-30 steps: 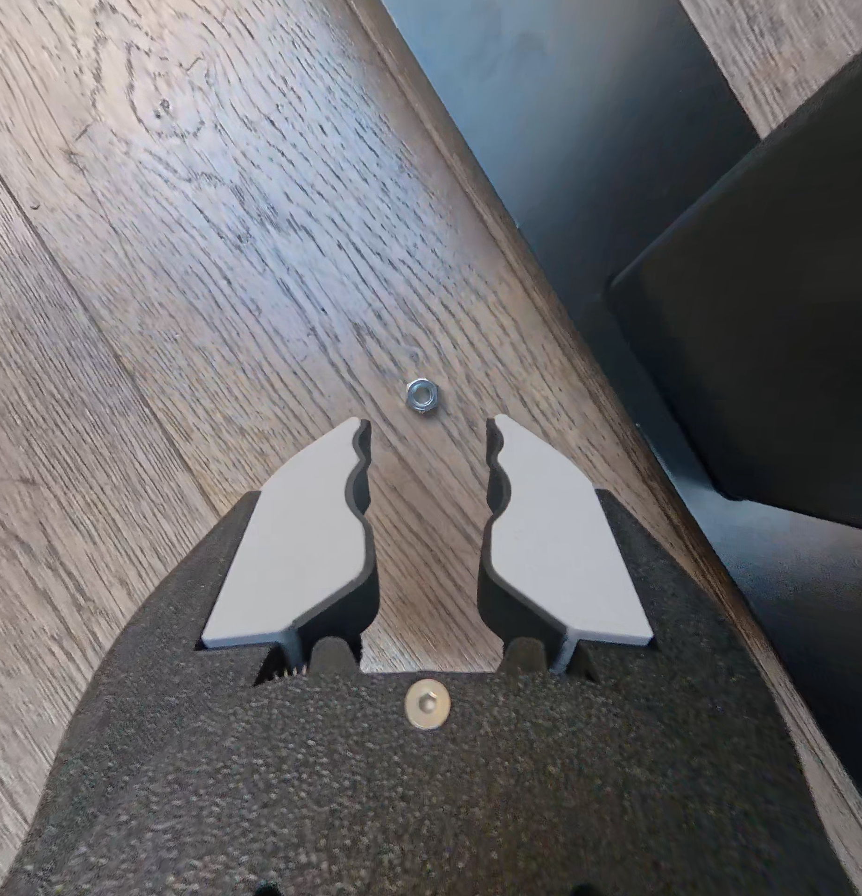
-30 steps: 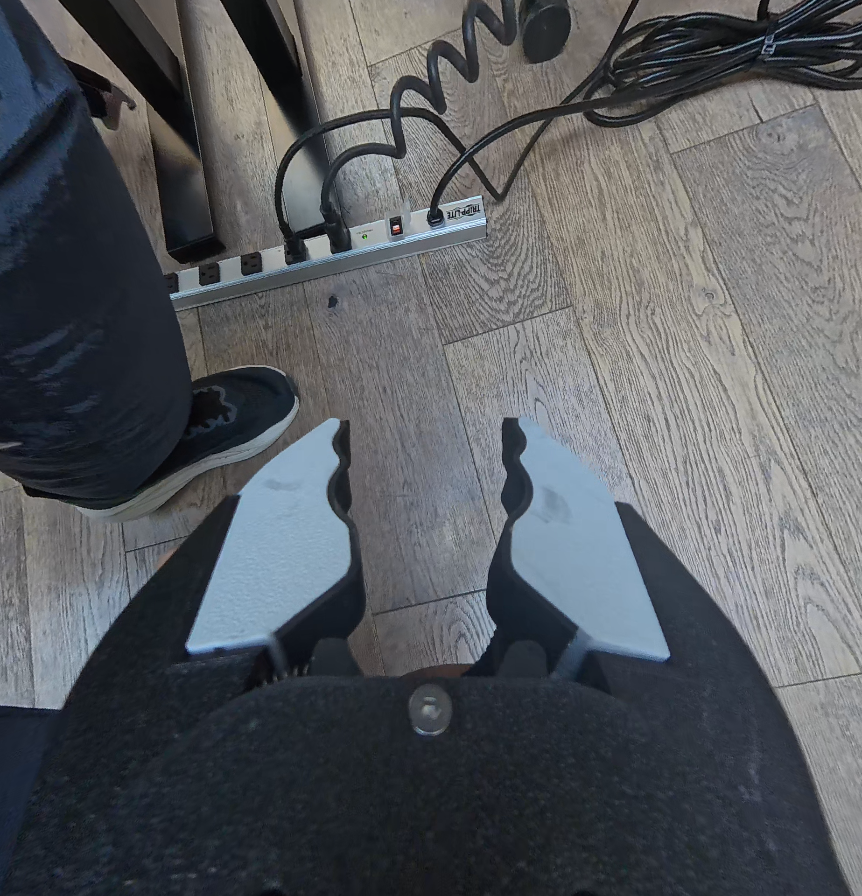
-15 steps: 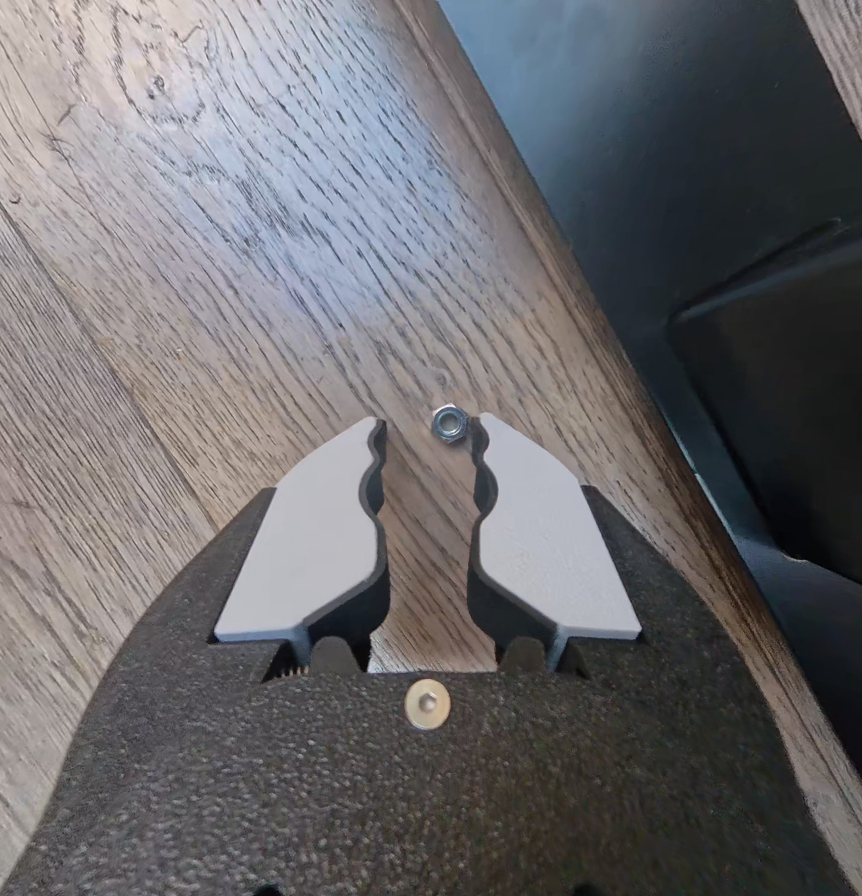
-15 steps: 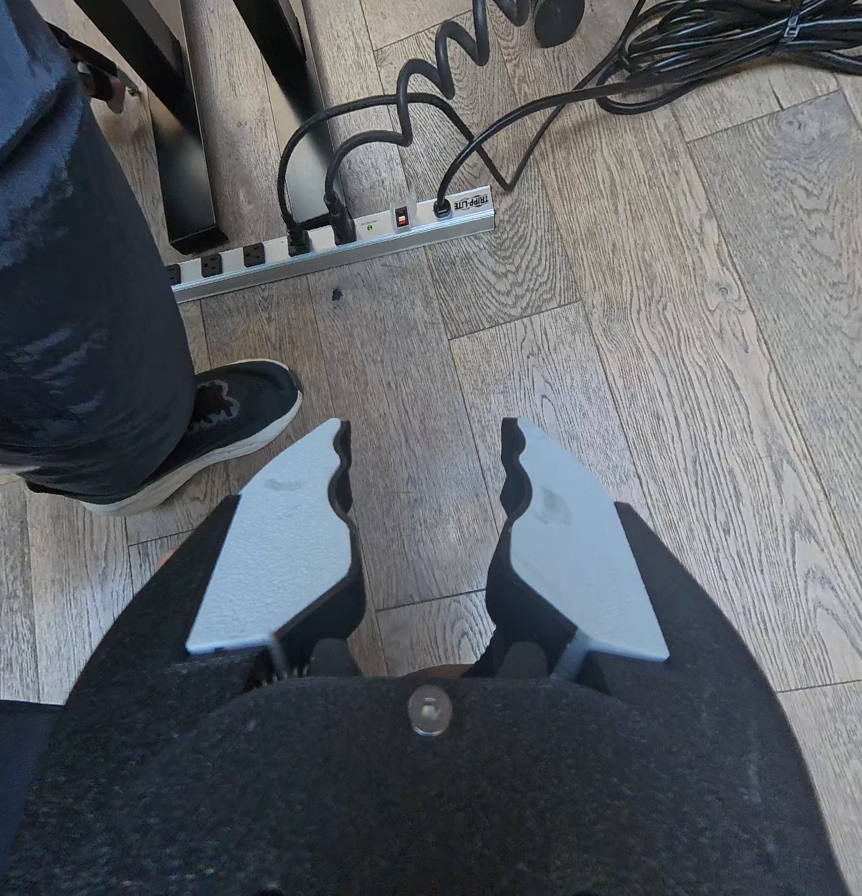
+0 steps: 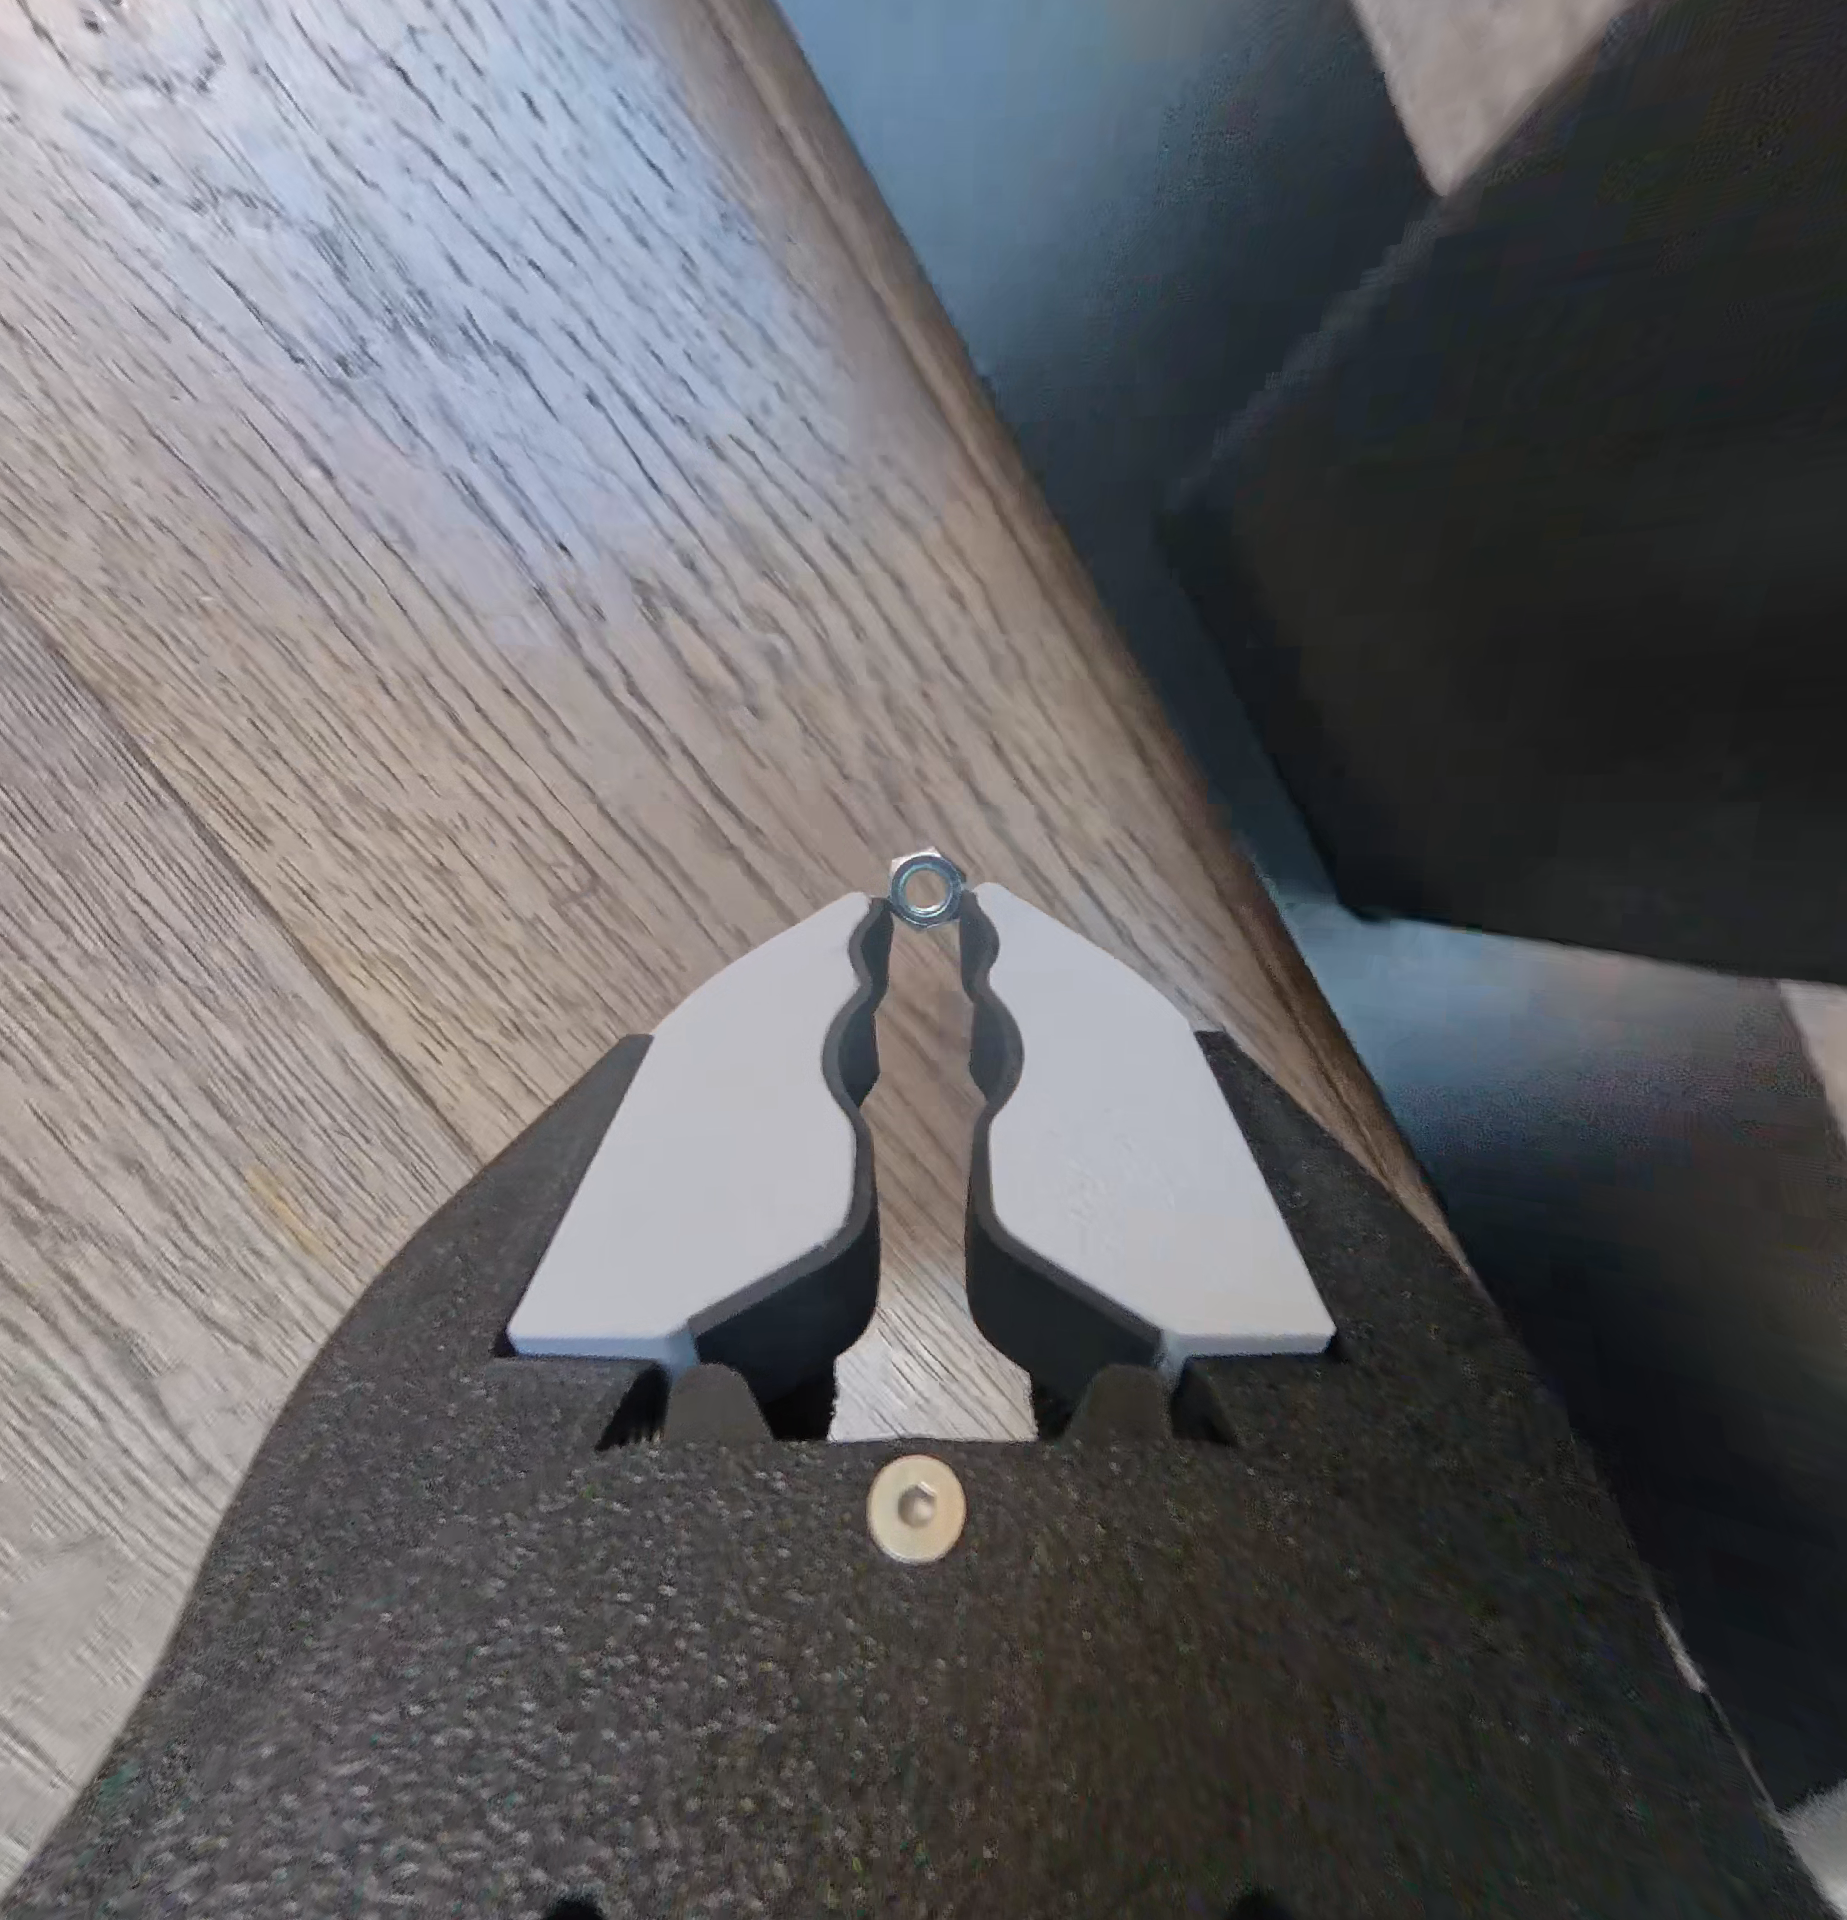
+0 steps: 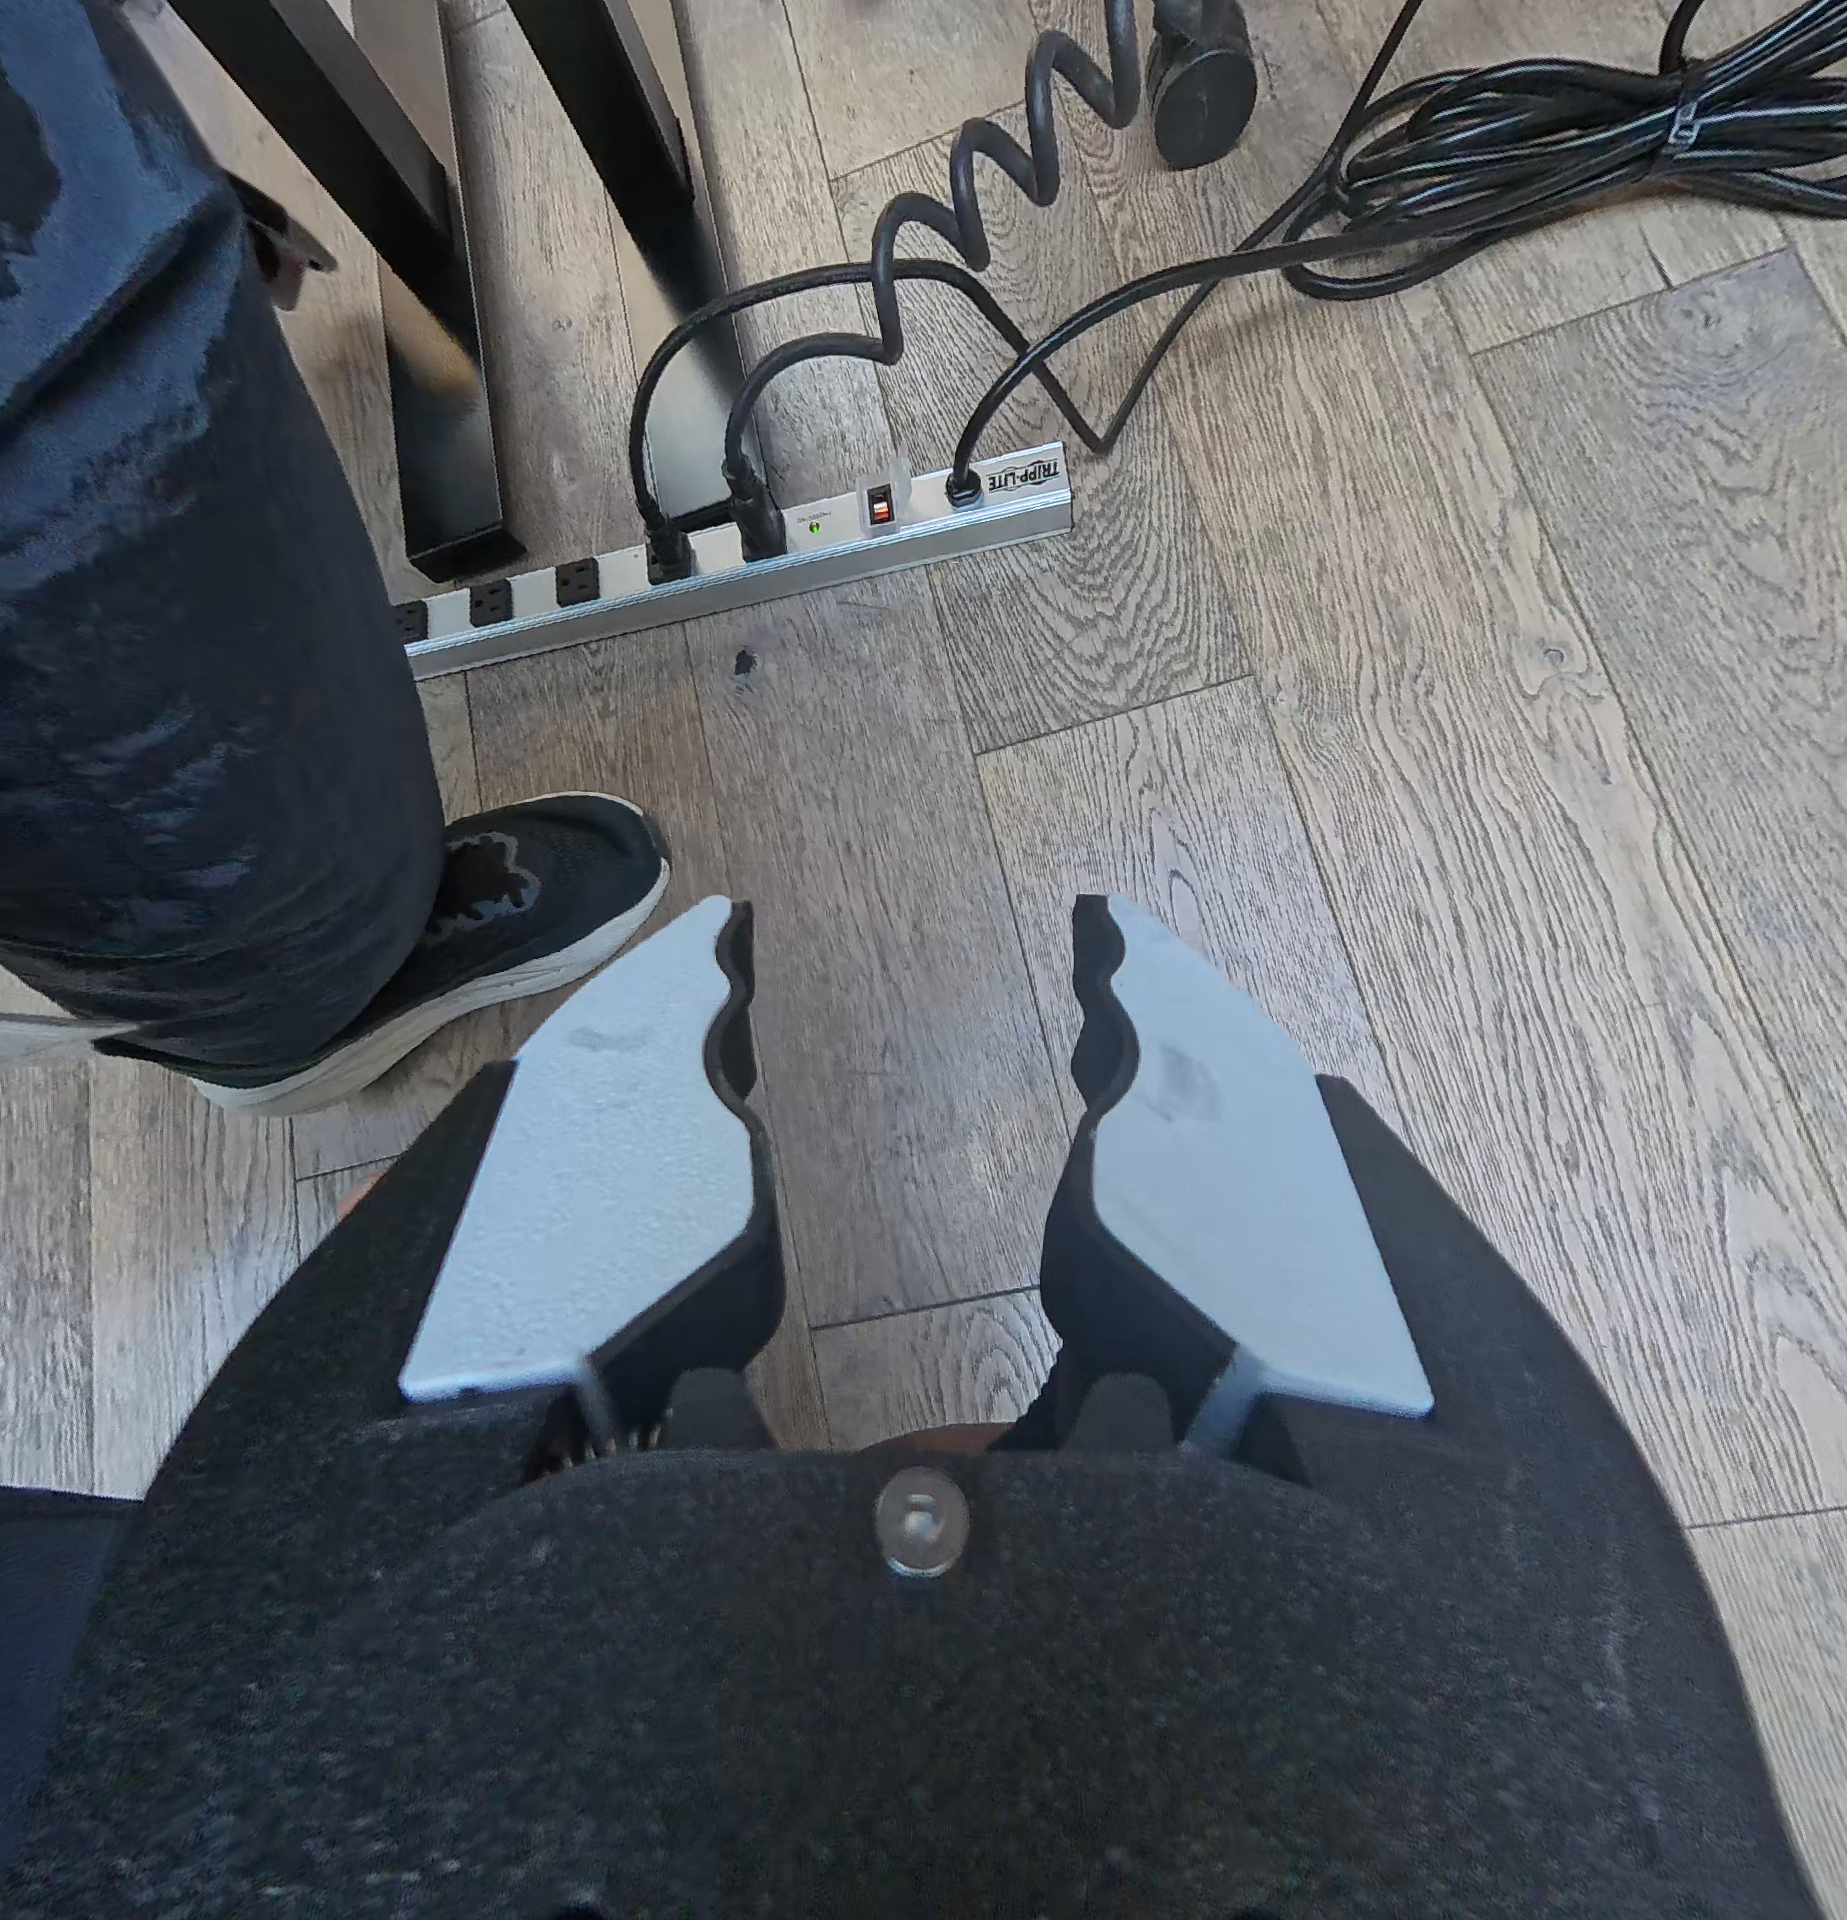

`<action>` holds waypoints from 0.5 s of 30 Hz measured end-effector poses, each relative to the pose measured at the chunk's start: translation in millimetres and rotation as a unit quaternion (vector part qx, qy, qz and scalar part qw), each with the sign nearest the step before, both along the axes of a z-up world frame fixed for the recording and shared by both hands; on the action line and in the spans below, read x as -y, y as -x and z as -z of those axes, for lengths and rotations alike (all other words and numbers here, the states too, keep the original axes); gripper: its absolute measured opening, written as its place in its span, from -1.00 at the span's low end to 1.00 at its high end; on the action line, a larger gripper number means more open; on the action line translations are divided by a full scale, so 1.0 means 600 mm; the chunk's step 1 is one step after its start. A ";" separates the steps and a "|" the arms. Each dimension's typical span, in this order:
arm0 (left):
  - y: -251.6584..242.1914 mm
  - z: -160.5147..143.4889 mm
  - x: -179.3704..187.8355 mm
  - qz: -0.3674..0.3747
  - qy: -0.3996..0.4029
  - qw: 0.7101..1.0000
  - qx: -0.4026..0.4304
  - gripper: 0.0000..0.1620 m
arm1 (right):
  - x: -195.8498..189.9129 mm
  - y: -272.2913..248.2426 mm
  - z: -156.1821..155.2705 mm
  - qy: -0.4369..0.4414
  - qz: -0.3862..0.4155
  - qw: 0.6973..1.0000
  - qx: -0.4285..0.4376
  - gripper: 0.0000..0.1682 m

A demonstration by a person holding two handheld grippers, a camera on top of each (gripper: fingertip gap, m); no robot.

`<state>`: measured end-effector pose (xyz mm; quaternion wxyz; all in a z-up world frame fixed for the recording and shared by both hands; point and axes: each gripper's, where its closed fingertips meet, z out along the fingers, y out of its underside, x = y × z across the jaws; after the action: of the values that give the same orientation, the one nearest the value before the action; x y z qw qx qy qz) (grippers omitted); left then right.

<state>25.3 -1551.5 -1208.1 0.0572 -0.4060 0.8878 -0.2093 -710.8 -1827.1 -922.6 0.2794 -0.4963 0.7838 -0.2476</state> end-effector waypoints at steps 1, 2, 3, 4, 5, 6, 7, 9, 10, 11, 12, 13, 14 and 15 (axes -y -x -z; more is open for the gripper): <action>0.018 -0.011 0.002 0.001 0.012 1.000 -0.006 -0.84 | -0.002 0.005 -0.005 0.003 0.001 1.000 0.004 -0.29; 0.040 -0.025 0.008 0.002 0.033 0.999 -0.014 -0.84 | -0.004 0.011 -0.012 0.005 0.004 1.000 0.009 -0.29; 0.063 -0.040 0.012 0.003 0.045 0.999 -0.019 -0.84 | -0.007 0.017 -0.021 0.007 0.007 1.000 0.017 -0.30; 0.088 -0.059 0.019 0.008 0.057 0.998 -0.020 -0.85 | -0.011 0.023 -0.032 0.010 0.011 1.000 0.026 -0.30; 0.115 -0.084 0.033 0.019 0.079 0.996 -0.020 -0.85 | -0.017 0.030 -0.046 0.012 0.016 0.999 0.037 -0.30; 0.144 -0.113 0.050 0.031 0.099 0.994 -0.017 -0.86 | -0.025 0.037 -0.062 0.014 0.020 0.999 0.047 -0.30; 0.178 -0.143 0.067 0.044 0.114 0.992 -0.019 -0.87 | -0.034 0.045 -0.081 0.017 0.025 0.998 0.058 -0.30; 0.256 -0.208 0.098 0.086 0.127 0.988 -0.022 -0.88 | -0.057 0.064 -0.125 0.021 0.038 0.996 0.077 -0.31; 0.297 -0.244 0.114 0.108 0.134 0.985 -0.022 -0.88 | -0.070 0.073 -0.150 0.020 0.046 0.995 0.085 -0.31; 0.340 -0.284 0.131 0.127 0.148 0.980 -0.025 -0.89 | -0.085 0.082 -0.180 0.019 0.055 0.994 0.093 -0.31; 0.384 -0.330 0.150 0.147 0.167 0.975 -0.024 -0.89 | -0.101 0.090 -0.214 0.019 0.064 0.993 0.101 -0.31; 0.430 -0.380 0.167 0.165 0.185 0.968 -0.026 -0.89 | -0.117 0.098 -0.251 0.018 0.074 0.991 0.109 -0.31; 0.481 -0.433 0.182 0.184 0.207 0.960 -0.036 -0.90 | -0.135 0.105 -0.293 0.016 0.082 0.990 0.117 -0.31; 0.534 -0.487 0.192 0.208 0.219 0.952 -0.047 -0.90 | -0.153 0.110 -0.339 0.013 0.088 0.988 0.124 -0.31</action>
<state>-295.0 -1666.5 -915.9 -0.1195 -0.2245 0.8865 -0.3865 -777.0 -1735.0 -718.9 0.3449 -0.3945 0.7806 -0.3407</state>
